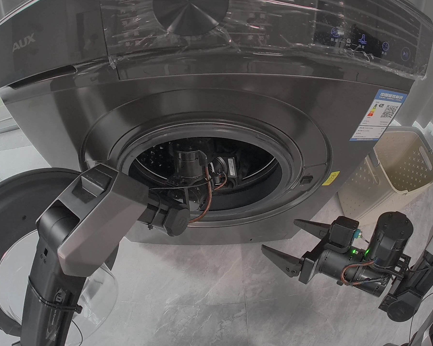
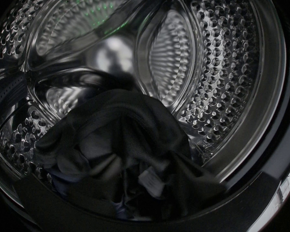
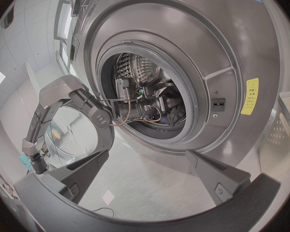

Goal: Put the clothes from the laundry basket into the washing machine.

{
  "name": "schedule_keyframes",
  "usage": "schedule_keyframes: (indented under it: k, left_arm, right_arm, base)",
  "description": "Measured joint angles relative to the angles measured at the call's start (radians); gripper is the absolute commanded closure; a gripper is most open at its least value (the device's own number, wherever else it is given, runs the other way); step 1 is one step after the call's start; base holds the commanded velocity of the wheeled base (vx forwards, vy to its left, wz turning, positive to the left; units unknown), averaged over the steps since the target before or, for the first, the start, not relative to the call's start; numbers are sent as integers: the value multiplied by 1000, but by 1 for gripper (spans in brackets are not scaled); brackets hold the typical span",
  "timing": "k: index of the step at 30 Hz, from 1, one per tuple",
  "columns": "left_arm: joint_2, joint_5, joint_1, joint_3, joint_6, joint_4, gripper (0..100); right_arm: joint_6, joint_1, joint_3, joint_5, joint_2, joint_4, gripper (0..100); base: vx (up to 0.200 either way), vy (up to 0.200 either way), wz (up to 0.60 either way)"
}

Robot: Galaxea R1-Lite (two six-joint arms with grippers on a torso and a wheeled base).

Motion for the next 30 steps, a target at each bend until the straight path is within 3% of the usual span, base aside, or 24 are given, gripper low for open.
schedule_keyframes:
  k: [12,16,20,21,30]
  left_arm:
    - [120,86,54,-303,-16,33,100]
    - [137,100,83,-346,-36,29,100]
    - [140,99,93,-354,-39,26,100]
    - [141,100,97,-356,-39,25,0]
    - [124,125,77,-335,-42,25,0]
  right_arm:
    - [0,0,-2,0,0,0,0]
    - [0,0,-3,1,1,-1,0]
    - [1,0,-3,2,2,0,0]
    - [1,0,-3,2,2,0,0]
    - [1,0,0,3,2,-1,0]
  base:
    - [0,0,0]
    - [0,0,0]
    - [0,0,0]
    - [0,0,0]
    - [0,0,0]
